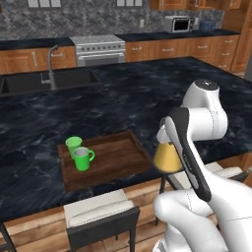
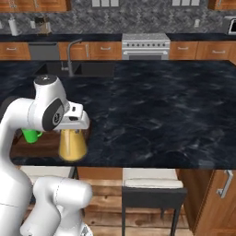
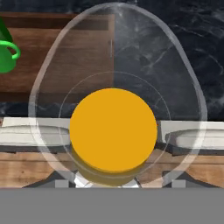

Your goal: There is a tray on the dining counter. Grab the cup, mug, and pitcher and place them on the tray. The pitcher may be placed next to the tray if it cannot fit the tray.

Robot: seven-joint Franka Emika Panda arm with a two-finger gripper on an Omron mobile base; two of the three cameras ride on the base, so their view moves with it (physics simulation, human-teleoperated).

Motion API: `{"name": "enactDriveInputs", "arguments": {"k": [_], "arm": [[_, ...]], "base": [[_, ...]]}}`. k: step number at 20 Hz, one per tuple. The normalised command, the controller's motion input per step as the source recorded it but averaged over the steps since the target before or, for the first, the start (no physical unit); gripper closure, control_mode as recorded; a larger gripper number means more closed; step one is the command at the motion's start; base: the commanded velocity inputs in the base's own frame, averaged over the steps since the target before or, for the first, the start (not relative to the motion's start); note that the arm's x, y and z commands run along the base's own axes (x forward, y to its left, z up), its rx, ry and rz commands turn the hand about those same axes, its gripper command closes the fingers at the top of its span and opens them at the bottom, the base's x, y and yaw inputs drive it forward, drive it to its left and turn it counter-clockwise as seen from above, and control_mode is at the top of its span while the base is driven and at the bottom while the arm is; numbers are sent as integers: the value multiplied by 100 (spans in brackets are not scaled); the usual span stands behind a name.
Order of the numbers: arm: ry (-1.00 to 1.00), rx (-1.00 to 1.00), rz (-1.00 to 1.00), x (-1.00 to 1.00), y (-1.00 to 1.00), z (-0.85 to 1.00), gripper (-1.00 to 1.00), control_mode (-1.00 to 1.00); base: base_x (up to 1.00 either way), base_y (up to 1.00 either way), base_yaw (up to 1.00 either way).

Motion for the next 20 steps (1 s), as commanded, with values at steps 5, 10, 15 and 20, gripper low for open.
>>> {"name": "enactDriveInputs", "arguments": {"k": [5, 10, 15, 20], "arm": [[0, 0, 0, 0, 0, 0, 100, 100], [0, 0, 3, 6, 9, 0, 100, -100], [-1, 0, 12, 39, 49, 0, 100, -100], [-5, 0, 4, 52, 37, 4, 100, -100]], "base": [[38, 38, 3], [24, 31, 9], [0, 0, 0], [0, 0, 0]]}}
